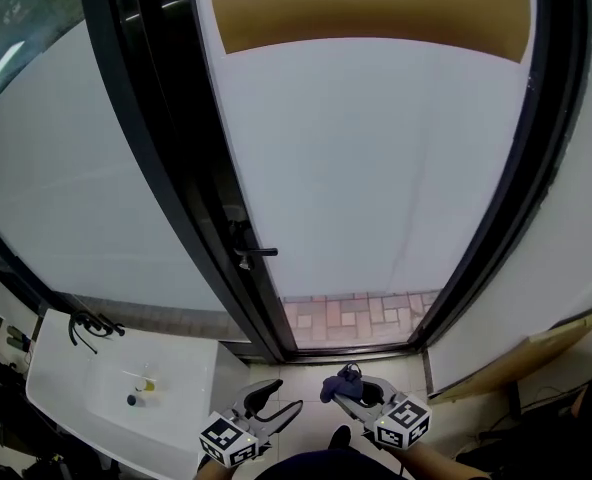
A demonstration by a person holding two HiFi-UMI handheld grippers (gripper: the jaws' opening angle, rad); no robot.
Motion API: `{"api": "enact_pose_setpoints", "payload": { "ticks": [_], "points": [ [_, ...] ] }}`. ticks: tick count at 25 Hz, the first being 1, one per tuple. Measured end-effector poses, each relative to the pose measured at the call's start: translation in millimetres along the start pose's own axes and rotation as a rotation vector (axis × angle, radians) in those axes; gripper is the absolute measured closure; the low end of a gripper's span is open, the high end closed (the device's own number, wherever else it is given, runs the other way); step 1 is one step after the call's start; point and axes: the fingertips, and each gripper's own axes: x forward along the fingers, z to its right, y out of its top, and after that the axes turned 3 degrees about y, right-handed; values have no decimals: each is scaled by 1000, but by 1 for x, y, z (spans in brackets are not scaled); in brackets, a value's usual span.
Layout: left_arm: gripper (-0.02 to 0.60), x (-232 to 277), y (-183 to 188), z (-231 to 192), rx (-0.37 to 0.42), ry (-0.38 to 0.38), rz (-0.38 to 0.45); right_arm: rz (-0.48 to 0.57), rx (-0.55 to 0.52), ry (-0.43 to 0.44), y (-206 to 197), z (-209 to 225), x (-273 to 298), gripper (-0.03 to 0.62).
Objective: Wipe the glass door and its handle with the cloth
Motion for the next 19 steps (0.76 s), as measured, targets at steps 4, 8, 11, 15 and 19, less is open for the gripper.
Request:
{"api": "enact_pose_setpoints", "payload": {
  "ticks": [4,8,11,15,19],
  "points": [
    [345,-22,-13,49,32,-61,-19,12,-4,-38,-20,-36,-21,453],
    [344,-65,-47,88,19,-79,-54,30,-2,-51,-40,-89,-43,453],
    [344,-95,-70,101,-1,-59,-71,12,-48,-61,-59,-122,-57,453],
    [344,-119,-78,115,-13,-46,-52,9,-44,-68,-74,-153,-78,453],
    [345,-136,-74,133,2,-57,-36,19,-75,-81,-78,-174,-93,453]
  ]
}}
